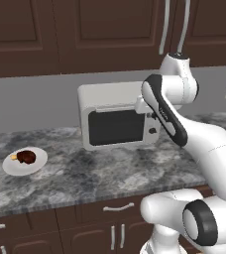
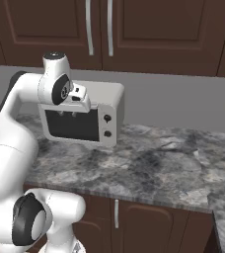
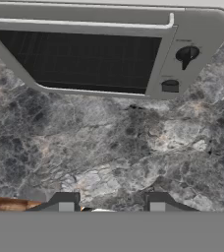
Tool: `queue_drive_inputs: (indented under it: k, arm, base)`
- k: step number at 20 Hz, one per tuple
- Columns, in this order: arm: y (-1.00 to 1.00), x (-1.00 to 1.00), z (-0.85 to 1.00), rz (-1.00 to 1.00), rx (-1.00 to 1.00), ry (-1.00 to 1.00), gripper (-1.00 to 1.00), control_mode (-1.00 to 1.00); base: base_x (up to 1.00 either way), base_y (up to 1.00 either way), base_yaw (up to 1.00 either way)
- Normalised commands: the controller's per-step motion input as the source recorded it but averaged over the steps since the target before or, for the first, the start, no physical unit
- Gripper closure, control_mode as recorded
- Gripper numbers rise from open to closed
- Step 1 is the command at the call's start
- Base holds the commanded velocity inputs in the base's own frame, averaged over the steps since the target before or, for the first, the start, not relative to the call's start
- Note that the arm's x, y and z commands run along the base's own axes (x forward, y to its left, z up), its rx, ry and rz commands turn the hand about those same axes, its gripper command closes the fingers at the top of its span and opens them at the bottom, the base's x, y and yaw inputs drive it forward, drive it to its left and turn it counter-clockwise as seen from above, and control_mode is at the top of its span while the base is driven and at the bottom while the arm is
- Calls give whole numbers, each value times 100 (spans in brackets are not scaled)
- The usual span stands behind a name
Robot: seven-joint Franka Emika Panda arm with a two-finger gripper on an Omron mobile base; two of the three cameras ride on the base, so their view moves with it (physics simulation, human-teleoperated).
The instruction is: Open the toaster oven door. Place the baguette on the bottom rack in the toaster oven and place the steak on the top rack.
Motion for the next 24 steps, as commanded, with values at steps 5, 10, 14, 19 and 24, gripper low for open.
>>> queue_drive_inputs:
  k: [5, 10, 14, 19, 24]
  arm:
    - [0, 0, 0, 0, 0, 0, -100, 100]
    - [0, 0, 0, 0, 0, 0, -100, 100]
    - [0, 0, 0, 0, 0, 0, -100, 100]
    - [0, 0, 0, 0, 0, 0, -100, 100]
    - [0, 0, 0, 0, 0, 0, -100, 100]
  base:
    - [0, 0, 0]
    - [0, 0, 0]
    - [-24, 10, 1]
    - [-19, 69, -5]
    - [6, 86, -5]
